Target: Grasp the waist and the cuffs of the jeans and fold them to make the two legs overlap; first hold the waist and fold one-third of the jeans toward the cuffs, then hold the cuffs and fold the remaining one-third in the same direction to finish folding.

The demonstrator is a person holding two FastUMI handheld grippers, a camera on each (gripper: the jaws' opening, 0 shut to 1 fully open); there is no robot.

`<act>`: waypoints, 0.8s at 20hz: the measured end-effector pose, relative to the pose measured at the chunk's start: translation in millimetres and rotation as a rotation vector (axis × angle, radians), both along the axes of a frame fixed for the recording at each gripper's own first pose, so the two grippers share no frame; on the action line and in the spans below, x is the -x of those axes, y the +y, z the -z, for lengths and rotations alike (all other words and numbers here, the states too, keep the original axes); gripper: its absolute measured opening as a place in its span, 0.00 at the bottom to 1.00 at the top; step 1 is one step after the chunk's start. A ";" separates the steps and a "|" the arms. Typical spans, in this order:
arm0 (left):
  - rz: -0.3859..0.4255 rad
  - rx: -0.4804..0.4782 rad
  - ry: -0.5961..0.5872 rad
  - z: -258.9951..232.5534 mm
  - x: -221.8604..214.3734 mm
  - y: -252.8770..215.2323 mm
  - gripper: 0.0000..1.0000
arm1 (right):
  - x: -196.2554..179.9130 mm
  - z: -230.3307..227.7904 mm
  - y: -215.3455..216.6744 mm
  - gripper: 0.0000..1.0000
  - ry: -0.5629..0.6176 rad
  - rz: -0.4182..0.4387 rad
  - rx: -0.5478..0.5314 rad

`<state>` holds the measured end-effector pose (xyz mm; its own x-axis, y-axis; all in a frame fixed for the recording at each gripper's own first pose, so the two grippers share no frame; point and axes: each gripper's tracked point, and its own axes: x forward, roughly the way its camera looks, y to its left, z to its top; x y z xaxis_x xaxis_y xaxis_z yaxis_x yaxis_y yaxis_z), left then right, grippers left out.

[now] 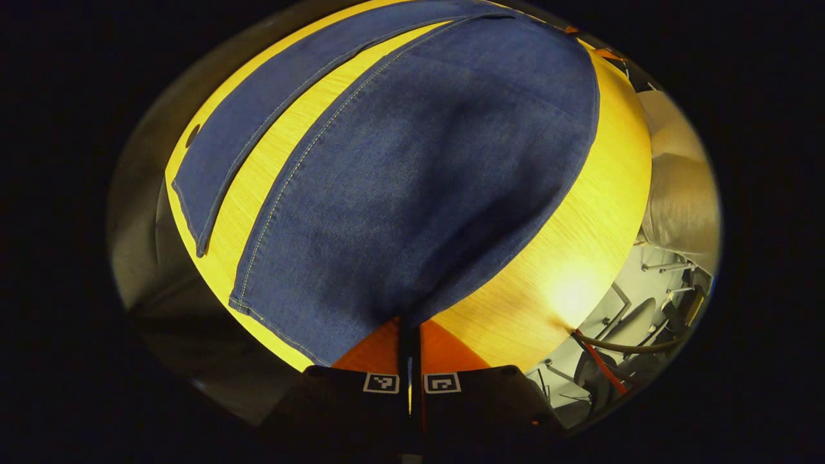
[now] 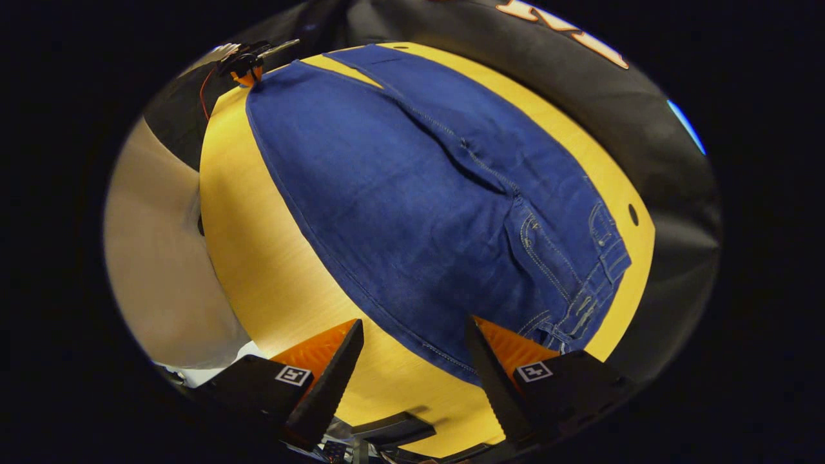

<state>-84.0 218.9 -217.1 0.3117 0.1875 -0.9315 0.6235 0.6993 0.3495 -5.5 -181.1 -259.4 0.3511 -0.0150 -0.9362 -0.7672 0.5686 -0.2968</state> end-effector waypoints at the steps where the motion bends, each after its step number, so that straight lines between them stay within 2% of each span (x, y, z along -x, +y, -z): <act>1: -0.005 -0.005 0.000 0.3 -0.6 -0.6 0.00 | 0.1 2.2 -0.8 0.99 0.023 -0.005 0.001; 5: -0.025 -0.019 0.003 1.5 -1.2 -0.1 0.00 | 0.7 9.7 -1.0 0.98 0.078 -0.009 -0.018; 10: -0.024 -0.028 0.010 1.6 -1.6 -0.3 0.00 | 0.0 9.9 -2.1 0.98 0.082 -0.002 -0.010; 11: -0.031 -0.023 0.012 1.7 -2.0 -0.9 0.00 | -1.2 8.2 -0.9 0.91 0.081 0.001 -0.008; 12: -0.038 -0.020 0.014 1.5 -2.5 -0.9 0.00 | -4.2 5.8 -0.9 0.92 0.080 0.002 -0.004; 13: -0.040 -0.017 0.014 1.7 -2.8 -0.7 0.00 | -6.8 3.3 0.3 0.72 0.076 -0.008 -0.004; 15: -0.037 -0.011 -0.001 1.3 -3.6 -1.5 0.00 | -10.4 -1.1 3.2 0.51 0.061 -0.026 0.000; 16: -0.028 -0.011 -0.010 1.2 -4.9 -1.0 0.01 | -12.2 -4.5 2.0 0.46 0.050 -0.026 0.001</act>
<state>-79.1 217.9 -218.3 0.3156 0.2069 -0.9261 0.6000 0.7125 0.3637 6.7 -179.1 -254.8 0.3043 -0.0077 -0.9525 -0.7957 0.5477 -0.2587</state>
